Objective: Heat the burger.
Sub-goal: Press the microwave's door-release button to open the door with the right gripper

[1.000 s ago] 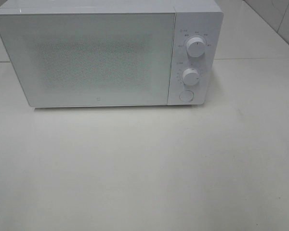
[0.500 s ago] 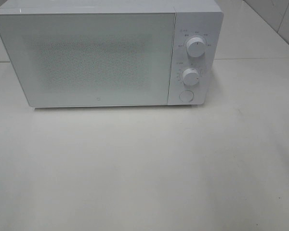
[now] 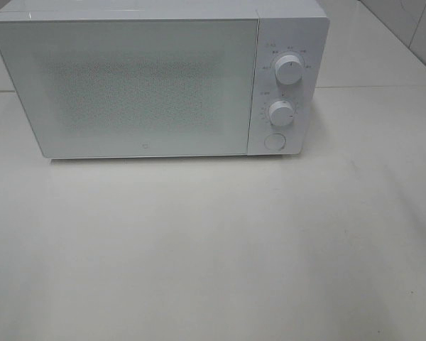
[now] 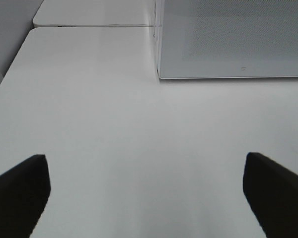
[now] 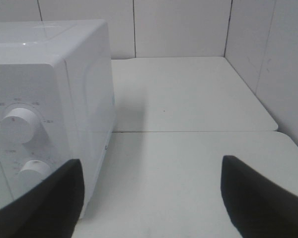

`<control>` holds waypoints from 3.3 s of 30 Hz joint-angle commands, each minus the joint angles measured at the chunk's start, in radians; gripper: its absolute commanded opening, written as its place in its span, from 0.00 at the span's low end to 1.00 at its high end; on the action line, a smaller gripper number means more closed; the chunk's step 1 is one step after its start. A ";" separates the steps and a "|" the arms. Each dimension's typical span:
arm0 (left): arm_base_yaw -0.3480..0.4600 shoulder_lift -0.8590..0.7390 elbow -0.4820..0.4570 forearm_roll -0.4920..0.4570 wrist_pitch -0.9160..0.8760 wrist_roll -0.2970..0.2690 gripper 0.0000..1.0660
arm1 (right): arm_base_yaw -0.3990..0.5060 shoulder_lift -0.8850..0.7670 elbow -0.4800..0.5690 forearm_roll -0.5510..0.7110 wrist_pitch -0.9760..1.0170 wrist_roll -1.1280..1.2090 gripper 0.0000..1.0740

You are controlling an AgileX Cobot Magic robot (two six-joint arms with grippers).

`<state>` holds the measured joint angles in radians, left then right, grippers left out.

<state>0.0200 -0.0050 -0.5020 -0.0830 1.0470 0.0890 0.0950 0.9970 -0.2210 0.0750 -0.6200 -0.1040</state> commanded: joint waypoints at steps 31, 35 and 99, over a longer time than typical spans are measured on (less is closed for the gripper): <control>0.004 -0.020 0.003 -0.011 -0.012 -0.003 0.97 | 0.688 0.612 -0.119 0.657 -0.483 -0.253 0.71; 0.004 -0.020 0.003 -0.011 -0.012 -0.003 0.97 | 0.723 0.645 -0.163 0.696 -0.473 -0.253 0.71; 0.004 -0.020 0.003 -0.011 -0.012 -0.002 0.97 | 0.717 0.830 -0.317 0.740 -0.312 1.360 0.00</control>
<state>0.0200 -0.0050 -0.5020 -0.0830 1.0470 0.0890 0.8210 1.8250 -0.5310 0.8400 -0.9340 1.2500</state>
